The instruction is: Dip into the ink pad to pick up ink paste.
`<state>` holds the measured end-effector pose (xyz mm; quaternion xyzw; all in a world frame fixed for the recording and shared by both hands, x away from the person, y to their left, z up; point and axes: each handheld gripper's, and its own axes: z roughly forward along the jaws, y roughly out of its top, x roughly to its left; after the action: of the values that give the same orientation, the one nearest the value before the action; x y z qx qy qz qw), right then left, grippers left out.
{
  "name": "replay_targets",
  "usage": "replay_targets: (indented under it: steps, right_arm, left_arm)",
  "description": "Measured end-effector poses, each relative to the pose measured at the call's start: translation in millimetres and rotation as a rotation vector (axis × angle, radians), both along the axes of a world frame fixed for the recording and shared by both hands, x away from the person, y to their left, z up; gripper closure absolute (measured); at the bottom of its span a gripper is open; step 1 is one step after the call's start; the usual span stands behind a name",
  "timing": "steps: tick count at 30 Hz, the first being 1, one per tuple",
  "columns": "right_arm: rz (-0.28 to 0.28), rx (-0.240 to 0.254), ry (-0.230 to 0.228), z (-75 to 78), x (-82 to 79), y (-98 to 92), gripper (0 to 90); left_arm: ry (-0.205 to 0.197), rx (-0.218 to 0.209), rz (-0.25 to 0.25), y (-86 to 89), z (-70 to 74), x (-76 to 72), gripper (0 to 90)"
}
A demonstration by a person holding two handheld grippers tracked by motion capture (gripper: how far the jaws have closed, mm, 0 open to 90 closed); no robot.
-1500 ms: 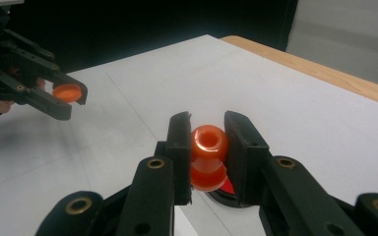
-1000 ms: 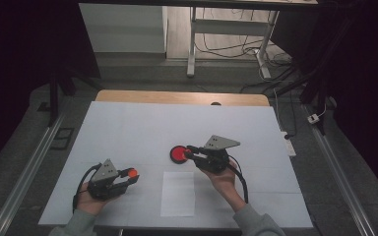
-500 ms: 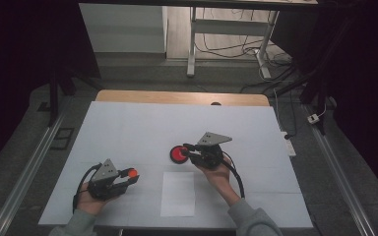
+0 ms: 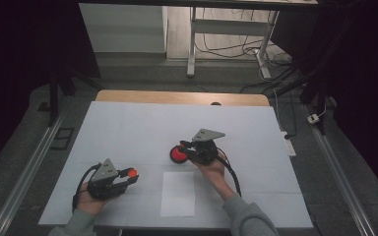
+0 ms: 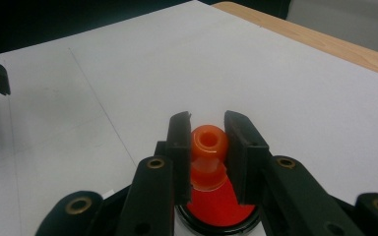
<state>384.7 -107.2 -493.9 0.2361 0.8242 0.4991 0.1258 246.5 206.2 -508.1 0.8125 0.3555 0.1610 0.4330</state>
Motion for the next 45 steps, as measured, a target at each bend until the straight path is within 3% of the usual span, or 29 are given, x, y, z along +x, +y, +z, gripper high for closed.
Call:
replay_targets:
  steps: [23, 39, 45]
  right_arm:
    - [-0.013, -0.082, 0.012, -22.5, 15.2, 12.6, 72.4]
    - [-0.016, -0.099, 0.016, -24.4, 16.0, 12.0, 72.4]
    - [-0.017, -0.100, 0.037, -28.2, 17.8, 11.7, 72.4]
  left_arm:
    - [0.000, 0.003, 0.004, 0.6, -0.1, 0.4, 65.0]
    - [0.004, 0.006, 0.001, -0.2, -0.6, 0.5, 65.0]
    - [0.004, 0.004, 0.001, 0.3, -0.5, 0.4, 65.0]
